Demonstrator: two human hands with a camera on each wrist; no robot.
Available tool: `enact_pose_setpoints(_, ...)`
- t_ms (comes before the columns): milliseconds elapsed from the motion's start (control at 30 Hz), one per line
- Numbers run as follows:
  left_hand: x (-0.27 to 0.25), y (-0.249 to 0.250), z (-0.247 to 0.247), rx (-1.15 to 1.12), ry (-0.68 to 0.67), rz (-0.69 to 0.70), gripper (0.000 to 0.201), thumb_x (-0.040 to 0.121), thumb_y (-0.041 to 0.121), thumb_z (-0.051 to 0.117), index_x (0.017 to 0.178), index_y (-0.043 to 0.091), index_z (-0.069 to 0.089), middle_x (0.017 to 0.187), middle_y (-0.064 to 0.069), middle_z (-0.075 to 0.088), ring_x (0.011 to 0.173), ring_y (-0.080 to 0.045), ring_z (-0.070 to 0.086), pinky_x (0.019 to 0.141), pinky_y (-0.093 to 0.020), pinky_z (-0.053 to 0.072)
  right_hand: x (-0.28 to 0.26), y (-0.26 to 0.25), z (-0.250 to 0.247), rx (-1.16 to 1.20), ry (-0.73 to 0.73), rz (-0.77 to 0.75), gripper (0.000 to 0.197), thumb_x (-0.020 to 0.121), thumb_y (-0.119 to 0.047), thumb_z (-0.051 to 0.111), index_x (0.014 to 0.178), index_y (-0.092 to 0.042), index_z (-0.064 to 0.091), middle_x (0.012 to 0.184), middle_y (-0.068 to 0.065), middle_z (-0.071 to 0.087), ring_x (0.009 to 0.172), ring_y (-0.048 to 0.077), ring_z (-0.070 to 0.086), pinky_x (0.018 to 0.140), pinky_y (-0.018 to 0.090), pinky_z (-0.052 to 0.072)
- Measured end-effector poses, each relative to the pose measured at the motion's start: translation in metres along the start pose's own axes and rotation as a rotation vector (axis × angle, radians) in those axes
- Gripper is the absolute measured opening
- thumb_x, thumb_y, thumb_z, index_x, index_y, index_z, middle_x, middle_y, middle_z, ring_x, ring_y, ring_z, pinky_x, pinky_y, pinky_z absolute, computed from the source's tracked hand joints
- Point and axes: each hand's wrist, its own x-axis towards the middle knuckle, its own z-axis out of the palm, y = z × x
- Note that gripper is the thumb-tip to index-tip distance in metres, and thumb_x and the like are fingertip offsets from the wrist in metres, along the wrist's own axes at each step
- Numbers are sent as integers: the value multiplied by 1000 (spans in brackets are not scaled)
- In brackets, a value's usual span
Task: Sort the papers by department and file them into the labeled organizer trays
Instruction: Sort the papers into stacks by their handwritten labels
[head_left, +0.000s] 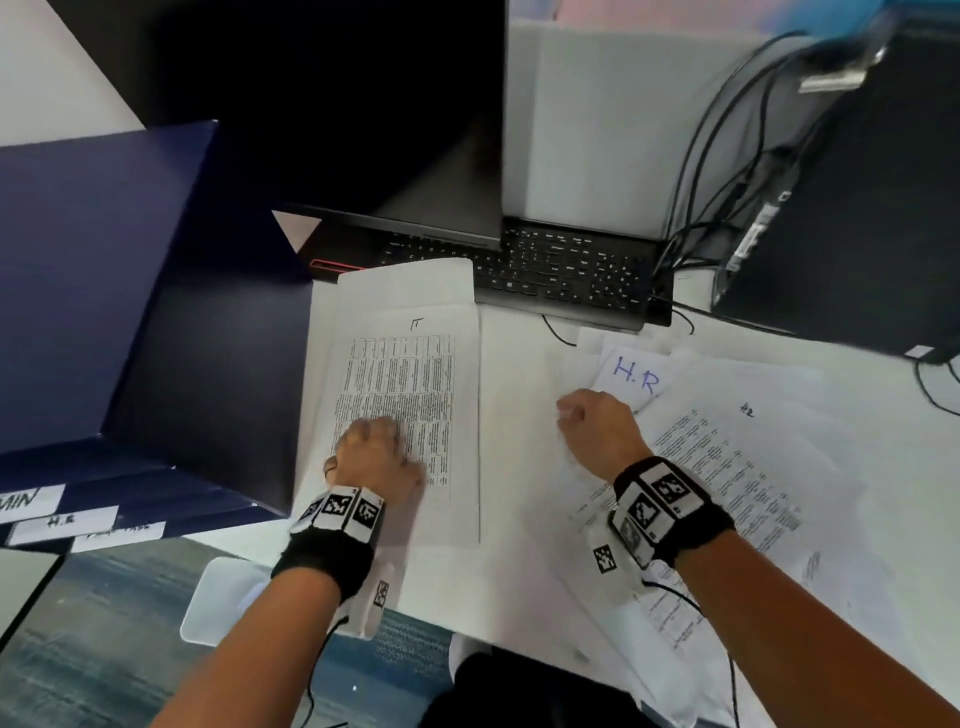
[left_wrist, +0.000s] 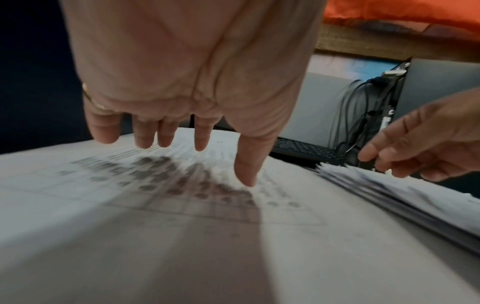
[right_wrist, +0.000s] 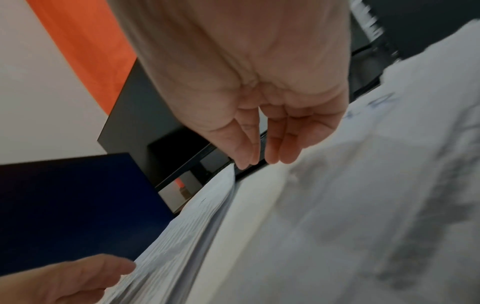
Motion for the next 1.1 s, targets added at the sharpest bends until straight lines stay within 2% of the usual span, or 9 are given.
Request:
enact_pose_setpoints(133, -24, 56, 12, -96, 11, 112, 53, 83, 28, 65, 132, 21, 48, 147, -7, 31, 133, -31, 34, 110, -45, 32, -15, 49, -40, -51, 72, 89, 28, 94, -15, 47, 115, -16, 65, 117, 6, 66, 101, 22, 60, 78, 20, 42)
enact_pose_setpoints(267, -51, 115, 32, -136, 7, 248, 32, 85, 30, 59, 114, 18, 63, 133, -5, 46, 120, -25, 50, 102, -36, 42, -28, 93, -68, -240, 87, 267, 34, 90, -19, 41, 114, -30, 62, 119, 2, 62, 114, 27, 52, 97, 40, 43)
enact_pose_setpoints(400, -66, 151, 58, 1, -193, 347, 46, 81, 44, 48, 112, 15, 64, 127, -4, 53, 113, -24, 54, 98, -36, 45, -37, 127, -86, -307, 19, 348, 45, 85, -15, 47, 126, -33, 54, 129, 1, 51, 122, 27, 41, 98, 45, 36)
enact_pose_setpoints(600, -68, 170, 88, 191, -254, 298, 68, 76, 45, 65, 134, 20, 41, 131, -8, 47, 120, -28, 47, 99, -39, 42, -43, 158, -97, -182, -70, 235, 48, 86, -21, 48, 132, -33, 49, 142, -4, 44, 130, 23, 40, 108, 47, 36)
enact_pose_setpoints(733, -69, 171, 88, -29, -150, 361, 14, 82, 19, 61, 95, 23, 60, 104, -3, 61, 100, -24, 58, 87, -33, 46, -41, 167, -109, -146, 90, 353, 59, 82, -24, 59, 138, -29, 40, 140, 3, 41, 127, 27, 38, 102, 43, 35)
enact_pose_setpoints(800, -73, 162, 88, -244, -132, 410, 22, 85, 14, 63, 69, 27, 54, 86, -1, 62, 83, -20, 60, 79, -31, 48, -42, 174, -117, -164, 178, 423, 73, 77, -32, 66, 141, -24, 31, 140, 9, 39, 127, 32, 37, 100, 48, 34)
enact_pose_setpoints(900, -79, 141, 87, -497, -253, 400, 22, 83, 12, 68, 66, 22, 58, 80, -4, 67, 74, -13, 60, 75, -29, 49, -41, 186, -129, -159, 184, 460, 83, 73, -43, 70, 141, -24, 27, 137, 10, 43, 127, 33, 37, 100, 50, 31)
enact_pose_setpoints(1000, -83, 122, 92, -506, -340, 430, 21, 82, 6, 68, 69, 22, 63, 84, 2, 70, 82, -13, 65, 83, -28, 51, -37, 192, -136, -177, 110, 420, 50, 80, -39, 66, 125, -32, 48, 130, 0, 53, 124, 29, 39, 99, 47, 31)
enact_pose_setpoints(1100, -85, 115, 95, -394, -414, 471, 33, 83, 6, 66, 79, 38, 58, 89, 7, 64, 88, -12, 61, 89, -23, 47, -34, 191, -139, -137, 110, 334, 8, 85, -24, 60, 81, -31, 60, 102, -9, 62, 112, 23, 51, 92, 40, 30)
